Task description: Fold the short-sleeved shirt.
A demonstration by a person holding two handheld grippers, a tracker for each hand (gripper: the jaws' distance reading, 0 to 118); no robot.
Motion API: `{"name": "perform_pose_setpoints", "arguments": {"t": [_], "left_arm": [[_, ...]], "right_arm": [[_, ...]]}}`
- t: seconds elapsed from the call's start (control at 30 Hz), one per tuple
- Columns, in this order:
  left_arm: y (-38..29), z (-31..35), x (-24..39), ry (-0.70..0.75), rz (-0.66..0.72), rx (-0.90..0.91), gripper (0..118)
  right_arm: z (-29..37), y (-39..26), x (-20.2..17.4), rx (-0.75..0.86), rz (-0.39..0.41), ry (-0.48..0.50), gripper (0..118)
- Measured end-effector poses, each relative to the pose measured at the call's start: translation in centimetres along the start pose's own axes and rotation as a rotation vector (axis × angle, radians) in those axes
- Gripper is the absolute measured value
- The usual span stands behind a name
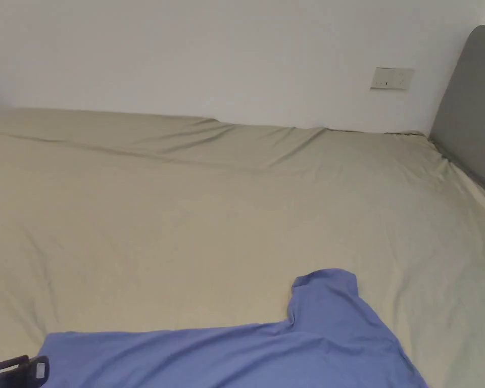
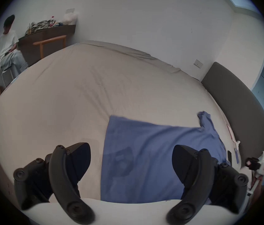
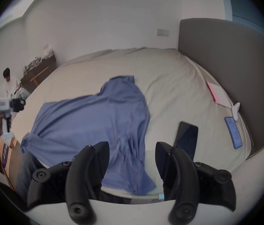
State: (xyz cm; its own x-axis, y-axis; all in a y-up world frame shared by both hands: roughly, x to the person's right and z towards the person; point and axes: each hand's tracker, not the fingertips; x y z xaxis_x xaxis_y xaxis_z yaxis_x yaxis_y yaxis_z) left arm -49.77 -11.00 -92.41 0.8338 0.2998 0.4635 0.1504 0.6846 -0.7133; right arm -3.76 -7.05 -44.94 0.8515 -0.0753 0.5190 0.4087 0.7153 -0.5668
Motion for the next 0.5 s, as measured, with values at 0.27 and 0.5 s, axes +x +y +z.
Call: {"name": "perform_pose_setpoints", "arguments": {"t": [0.27,0.5], "left_arm": [[-1.5,-14.0,1.0,0.21,-0.047,-0.282,106],[-0.5,-11.3,1.1,0.107,-0.073,-0.21,4]], "right_arm": [[-2.7,4.7,0.3,0.068,-0.01,-0.023,75],[-12.6,10.8,1.6,-0.015,-0.024,0.072,75]]}}
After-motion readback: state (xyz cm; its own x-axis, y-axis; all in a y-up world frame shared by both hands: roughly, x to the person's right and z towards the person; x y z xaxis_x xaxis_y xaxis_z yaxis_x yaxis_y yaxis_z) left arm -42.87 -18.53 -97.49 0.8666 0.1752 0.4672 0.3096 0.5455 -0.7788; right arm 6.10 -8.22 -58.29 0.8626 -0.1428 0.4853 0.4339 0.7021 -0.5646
